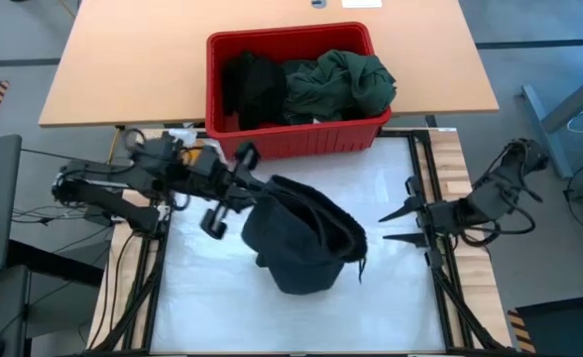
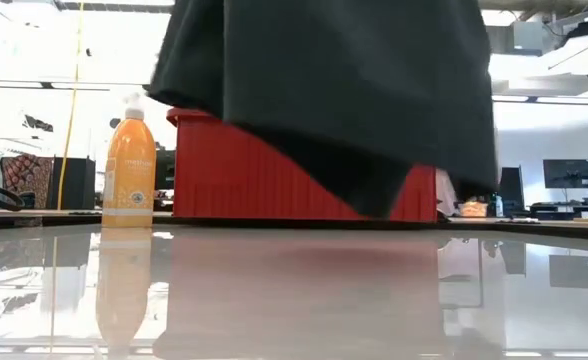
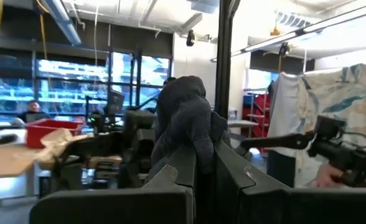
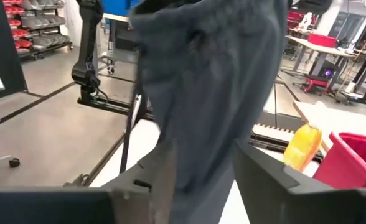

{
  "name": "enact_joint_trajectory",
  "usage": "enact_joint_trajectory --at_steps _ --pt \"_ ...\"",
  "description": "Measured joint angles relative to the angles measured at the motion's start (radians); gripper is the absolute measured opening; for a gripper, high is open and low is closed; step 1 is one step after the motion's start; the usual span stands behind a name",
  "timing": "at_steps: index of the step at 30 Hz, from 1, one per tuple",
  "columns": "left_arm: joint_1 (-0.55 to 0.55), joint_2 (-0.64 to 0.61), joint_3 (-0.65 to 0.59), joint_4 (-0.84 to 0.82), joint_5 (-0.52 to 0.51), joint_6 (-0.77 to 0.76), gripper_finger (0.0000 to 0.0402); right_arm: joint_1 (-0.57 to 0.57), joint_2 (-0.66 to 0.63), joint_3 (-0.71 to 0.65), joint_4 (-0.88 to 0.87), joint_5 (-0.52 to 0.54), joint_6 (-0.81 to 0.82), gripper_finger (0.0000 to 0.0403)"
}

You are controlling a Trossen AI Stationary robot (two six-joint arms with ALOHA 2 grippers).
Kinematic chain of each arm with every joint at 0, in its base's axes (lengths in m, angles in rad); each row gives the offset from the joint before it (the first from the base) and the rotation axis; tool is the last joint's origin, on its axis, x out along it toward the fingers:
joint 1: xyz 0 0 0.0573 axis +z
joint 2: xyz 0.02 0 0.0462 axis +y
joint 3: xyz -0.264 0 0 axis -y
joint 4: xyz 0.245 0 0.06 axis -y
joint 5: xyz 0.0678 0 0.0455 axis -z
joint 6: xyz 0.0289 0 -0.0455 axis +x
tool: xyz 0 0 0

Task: Fold Laundry from Bin
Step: Fold the black shorts from the red laundry bin

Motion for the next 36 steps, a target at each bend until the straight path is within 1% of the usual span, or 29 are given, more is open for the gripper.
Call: enact_joint_trajectory --at_steps 5,9,13,15,20,27,30,33,36 --pt "0.0 -0.059 -0.032 -0.01 -0.052 0.026 0.0008 -0.001 0.085 0.065 -0.002 0.0 -0.064 0.0228" --pt "0.007 -0.047 -0.045 -0.05 -0.067 0.02 0.0008 -0.011 0.134 0.113 -0.059 -0.002 -0.016 0.0243" --pt "0.015 -0.052 -0.044 -0.009 -0.081 0.019 0.0008 -0.027 0.14 0.144 -0.151 -0.002 0.082 0.0251" --pt "0.016 -0.054 -0.043 -0.005 -0.095 0.018 0.0008 -0.04 0.144 0.144 -0.177 -0.001 0.096 0.0254" --pt "0.016 -0.048 -0.044 -0.035 -0.094 0.026 0.0009 -0.093 0.191 0.144 -0.201 0.002 0.077 0.0256" --pt "0.014 -0.051 -0.044 -0.048 -0.094 0.021 0.0009 -0.168 0.264 0.144 -0.205 0.051 0.059 0.0256" --pt "0.007 -0.05 -0.044 -0.053 -0.101 0.017 0.0009 -0.185 0.271 0.144 -0.182 0.061 0.056 0.0256" --pt "-0.001 -0.038 -0.043 -0.052 -0.119 0.016 0.0009 -0.198 0.287 0.144 -0.101 0.05 0.028 0.0256" --pt "-0.003 -0.023 -0.044 -0.073 -0.125 0.008 0.0009 -0.198 0.319 0.144 0.009 0.048 -0.04 0.0256"
